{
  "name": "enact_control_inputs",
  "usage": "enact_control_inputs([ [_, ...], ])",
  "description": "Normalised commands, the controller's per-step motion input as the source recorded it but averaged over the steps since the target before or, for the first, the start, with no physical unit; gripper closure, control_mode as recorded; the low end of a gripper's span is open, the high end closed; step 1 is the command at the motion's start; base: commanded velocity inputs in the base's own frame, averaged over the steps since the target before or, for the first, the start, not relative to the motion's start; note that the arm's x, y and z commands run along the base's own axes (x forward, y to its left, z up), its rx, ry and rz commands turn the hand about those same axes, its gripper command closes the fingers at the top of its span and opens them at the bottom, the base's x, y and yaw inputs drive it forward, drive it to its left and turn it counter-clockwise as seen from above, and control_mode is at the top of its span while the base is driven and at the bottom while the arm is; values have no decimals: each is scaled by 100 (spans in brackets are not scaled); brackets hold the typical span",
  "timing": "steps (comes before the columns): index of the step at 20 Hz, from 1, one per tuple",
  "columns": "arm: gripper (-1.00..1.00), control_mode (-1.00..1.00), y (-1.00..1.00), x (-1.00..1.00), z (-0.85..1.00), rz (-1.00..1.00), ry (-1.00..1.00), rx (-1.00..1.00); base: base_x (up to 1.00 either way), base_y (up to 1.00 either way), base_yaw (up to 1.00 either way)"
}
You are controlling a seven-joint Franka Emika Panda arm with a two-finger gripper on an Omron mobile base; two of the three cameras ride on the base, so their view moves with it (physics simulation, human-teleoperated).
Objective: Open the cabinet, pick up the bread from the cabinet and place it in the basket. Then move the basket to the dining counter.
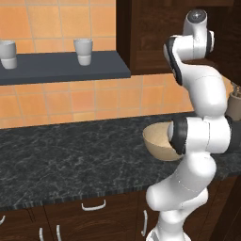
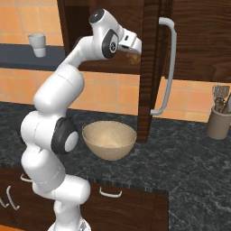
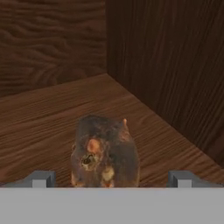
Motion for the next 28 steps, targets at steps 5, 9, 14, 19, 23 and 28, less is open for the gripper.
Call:
enact_control_inputs([
  [5,-100,-100,-6,30,-12,0,1,0,0,0,0],
  [9,-100,-100,-1,14,-20,0,0,0,0,0,0],
  [14,-100,-100,-5,7,-27,-2,1,0,0,0,0],
  [19,-100,-100,-14,7,-25,-2,0,0,0,0,0],
  [23,100,-100,-5,0,-2,0,0,0,0,0,0],
  [28,100,-100,0,-10,-16,0,-8,0,0,0,0],
])
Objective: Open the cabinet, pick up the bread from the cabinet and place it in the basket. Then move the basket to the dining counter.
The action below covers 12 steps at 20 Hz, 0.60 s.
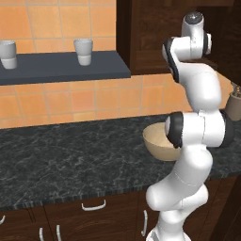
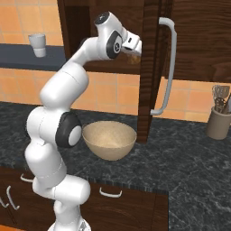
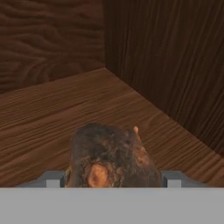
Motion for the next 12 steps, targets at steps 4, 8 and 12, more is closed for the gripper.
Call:
enact_control_inputs([
  [4,100,-100,4,-14,-16,0,-14,0,0,0,0],
  [8,100,-100,23,-37,-4,0,-21,-1,0,0,0],
  [12,100,-100,20,-66,5,3,-7,0,0,0,0],
])
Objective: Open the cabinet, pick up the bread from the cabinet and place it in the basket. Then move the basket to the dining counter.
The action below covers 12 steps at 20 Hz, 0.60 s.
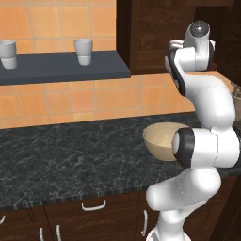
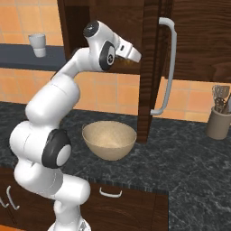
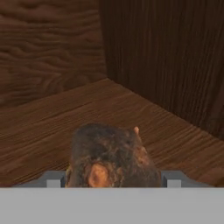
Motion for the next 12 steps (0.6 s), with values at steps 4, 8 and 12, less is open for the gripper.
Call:
enact_control_inputs([
  [4,100,-100,34,-93,25,5,3,0,0,0,0],
  [8,100,-100,48,-100,25,6,11,-2,0,0,0],
  [12,100,-100,42,-100,0,4,13,0,0,0,0],
])
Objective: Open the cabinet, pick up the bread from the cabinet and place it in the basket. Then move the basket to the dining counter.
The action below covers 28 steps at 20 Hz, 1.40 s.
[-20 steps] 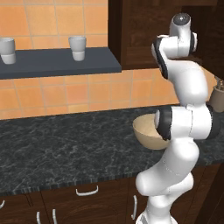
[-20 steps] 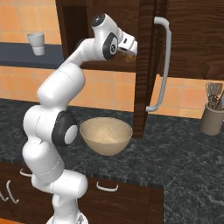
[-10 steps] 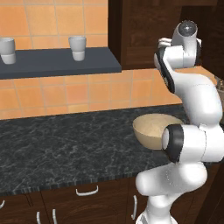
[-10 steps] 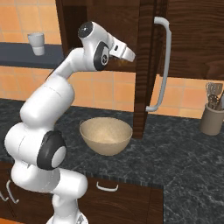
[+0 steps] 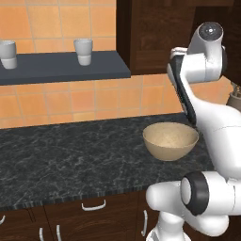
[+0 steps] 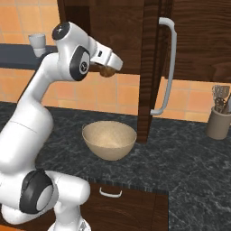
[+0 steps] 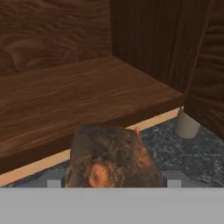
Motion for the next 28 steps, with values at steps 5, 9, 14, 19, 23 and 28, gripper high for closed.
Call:
enact_control_inputs([
  [5,100,-100,37,-74,-26,4,22,0,0,0,0],
  [9,100,-100,13,-35,-77,0,23,0,0,0,0],
  [14,100,-100,0,8,-98,0,27,0,0,0,0],
  [19,100,-100,0,33,-69,0,29,4,0,0,0],
  [23,100,-100,-7,40,-48,0,25,15,0,0,0],
  [28,100,-100,-9,30,-59,0,28,12,0,0,0],
])
